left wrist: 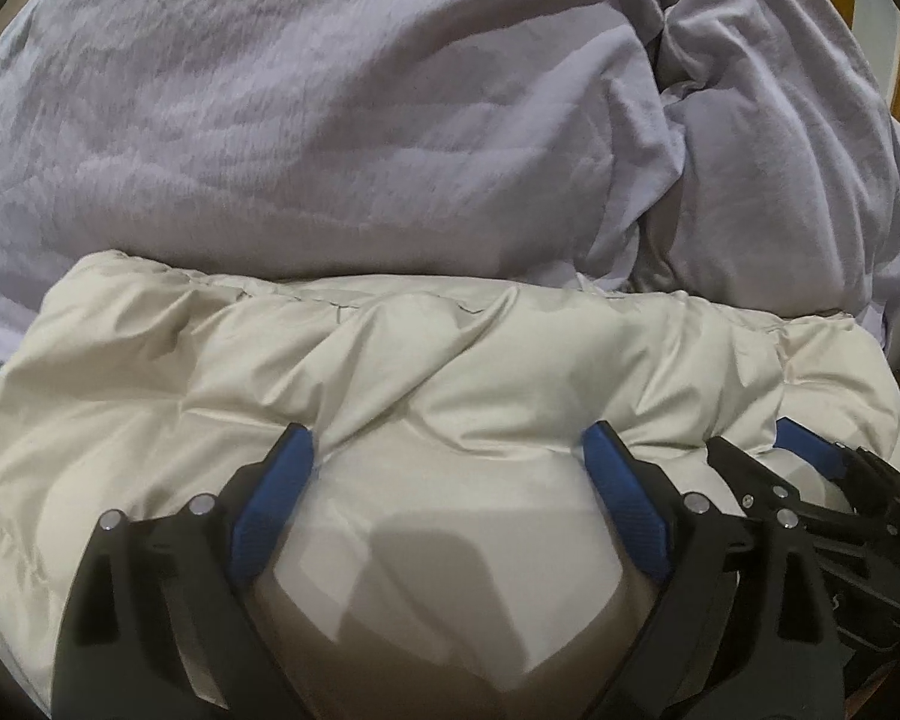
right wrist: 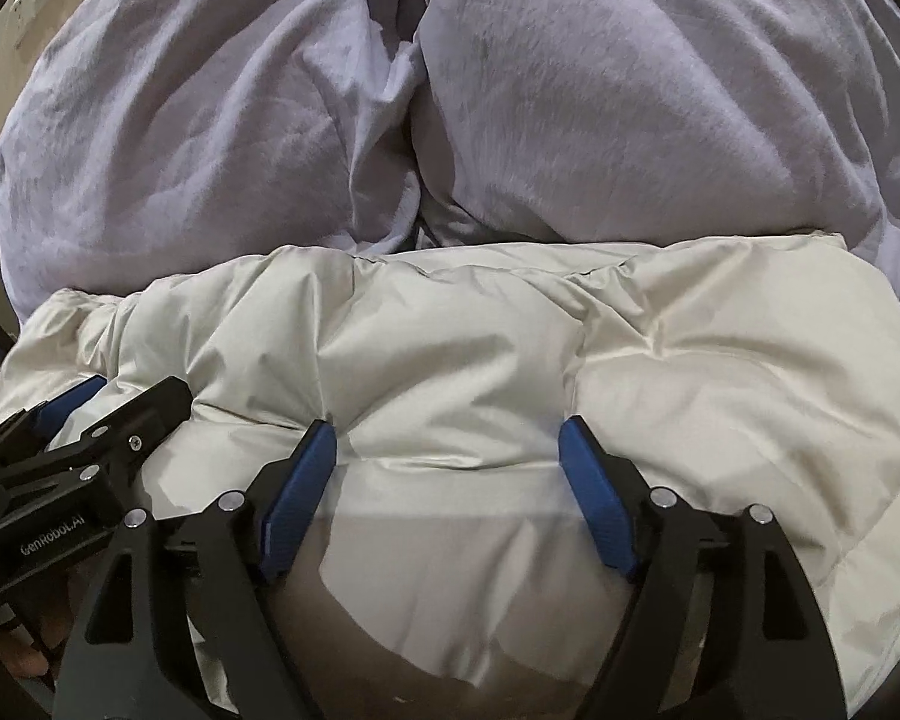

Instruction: Fold large clothes

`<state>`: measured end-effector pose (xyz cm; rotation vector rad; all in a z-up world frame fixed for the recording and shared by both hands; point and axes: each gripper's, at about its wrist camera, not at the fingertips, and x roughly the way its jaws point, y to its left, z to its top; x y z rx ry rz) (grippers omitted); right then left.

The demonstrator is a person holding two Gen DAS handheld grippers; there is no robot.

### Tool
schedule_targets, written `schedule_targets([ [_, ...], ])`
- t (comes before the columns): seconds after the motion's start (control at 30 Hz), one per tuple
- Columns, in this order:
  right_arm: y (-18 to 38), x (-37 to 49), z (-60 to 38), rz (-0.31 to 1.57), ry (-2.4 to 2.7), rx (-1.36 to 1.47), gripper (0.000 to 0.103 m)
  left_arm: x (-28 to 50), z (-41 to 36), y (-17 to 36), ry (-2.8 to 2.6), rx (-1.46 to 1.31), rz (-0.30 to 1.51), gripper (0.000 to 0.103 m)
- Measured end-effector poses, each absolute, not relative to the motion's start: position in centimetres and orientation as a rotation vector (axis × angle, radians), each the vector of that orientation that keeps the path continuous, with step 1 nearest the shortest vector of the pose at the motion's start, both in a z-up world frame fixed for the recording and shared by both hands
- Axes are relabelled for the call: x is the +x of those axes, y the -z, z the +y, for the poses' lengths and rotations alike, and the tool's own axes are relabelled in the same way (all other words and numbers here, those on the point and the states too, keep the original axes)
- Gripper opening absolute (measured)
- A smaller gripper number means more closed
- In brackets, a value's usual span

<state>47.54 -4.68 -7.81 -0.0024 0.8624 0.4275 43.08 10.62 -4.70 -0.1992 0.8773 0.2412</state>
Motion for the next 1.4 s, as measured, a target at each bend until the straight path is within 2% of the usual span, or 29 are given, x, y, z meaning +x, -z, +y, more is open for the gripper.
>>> schedule_targets([
  [0.43,9.9,48.1,-4.0,0.843,-0.428,0.007,0.08,44.1,11.0,6.5,-0.257,-0.213,0.868,0.095],
  [0.6,8.8,46.8,-5.6,0.851,-0.432,0.002,0.08,44.8,10.5,7.0,-0.261,-0.208,0.879,0.095],
  [0.73,7.1,47.0,-6.7,0.887,-0.434,0.004,0.08,43.3,11.0,5.4,-0.257,-0.209,0.898,0.095],
  [1.03,3.3,46.4,-14.0,0.776,-0.316,0.033,0.08,40.6,14.1,1.5,-0.327,-0.167,0.812,0.095],
  [1.4,5.1,48.6,-17.7,0.789,-0.199,-0.008,0.08,40.8,19.6,2.9,-0.459,-0.172,0.844,0.095],
])
